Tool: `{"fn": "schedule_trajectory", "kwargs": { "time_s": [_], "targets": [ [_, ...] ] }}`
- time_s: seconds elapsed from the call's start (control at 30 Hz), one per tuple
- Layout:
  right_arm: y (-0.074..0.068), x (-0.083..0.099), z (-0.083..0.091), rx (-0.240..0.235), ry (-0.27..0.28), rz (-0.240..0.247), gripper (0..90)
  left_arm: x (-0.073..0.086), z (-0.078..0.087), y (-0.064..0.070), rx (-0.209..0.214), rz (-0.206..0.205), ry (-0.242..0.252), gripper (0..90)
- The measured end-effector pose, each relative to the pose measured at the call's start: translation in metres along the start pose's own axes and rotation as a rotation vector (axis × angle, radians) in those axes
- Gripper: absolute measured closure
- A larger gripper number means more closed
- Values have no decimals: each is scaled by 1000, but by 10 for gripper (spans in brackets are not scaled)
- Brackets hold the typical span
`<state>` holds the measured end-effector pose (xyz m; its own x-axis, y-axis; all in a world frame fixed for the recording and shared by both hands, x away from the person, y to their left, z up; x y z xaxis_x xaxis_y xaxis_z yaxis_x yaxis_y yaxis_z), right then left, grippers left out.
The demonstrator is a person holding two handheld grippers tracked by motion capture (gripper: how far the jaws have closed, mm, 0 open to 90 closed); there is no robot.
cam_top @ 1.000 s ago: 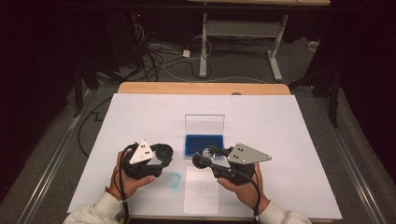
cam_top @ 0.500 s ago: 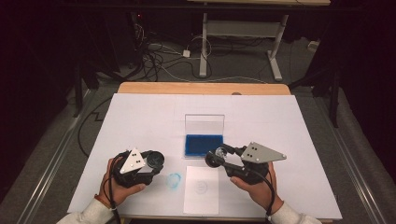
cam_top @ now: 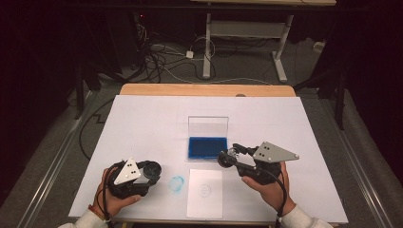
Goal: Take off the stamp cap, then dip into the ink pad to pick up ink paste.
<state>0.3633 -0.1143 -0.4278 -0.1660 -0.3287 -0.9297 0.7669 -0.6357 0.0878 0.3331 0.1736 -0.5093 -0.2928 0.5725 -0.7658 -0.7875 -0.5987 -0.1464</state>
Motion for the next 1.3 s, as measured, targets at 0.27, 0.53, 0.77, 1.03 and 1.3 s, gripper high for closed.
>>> {"fn": "schedule_trajectory", "kwargs": {
  "time_s": [0.27, 0.53, 0.77, 1.03, 1.3],
  "targets": [
    [4, 3, -2, -2, -24, -5, 569, 1, -2, 1, 5, -2, -9, 369],
    [11, -2, -3, 4, -16, -20, 569, 5, -2, -1, 4, 13, -21, 369],
    [18, -1, -6, 15, -25, -25, 568, 5, -3, -4, -2, 23, -21, 369],
    [28, -13, -7, 35, -30, -1, 569, 3, -4, -3, 2, 21, -20, 369],
    [41, -52, -9, 46, -32, 28, 568, 2, -5, -3, 4, 25, -19, 369]
  ]
}}
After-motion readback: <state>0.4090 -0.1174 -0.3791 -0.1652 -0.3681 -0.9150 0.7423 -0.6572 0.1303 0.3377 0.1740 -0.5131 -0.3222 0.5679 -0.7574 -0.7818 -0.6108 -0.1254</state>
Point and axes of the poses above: each handheld gripper's, and its own axes: z roughly backward along the jaws, x roughly out of its underside, y roughly to its right, the point moved 9 cm from there along -z, roughly forward along the jaws
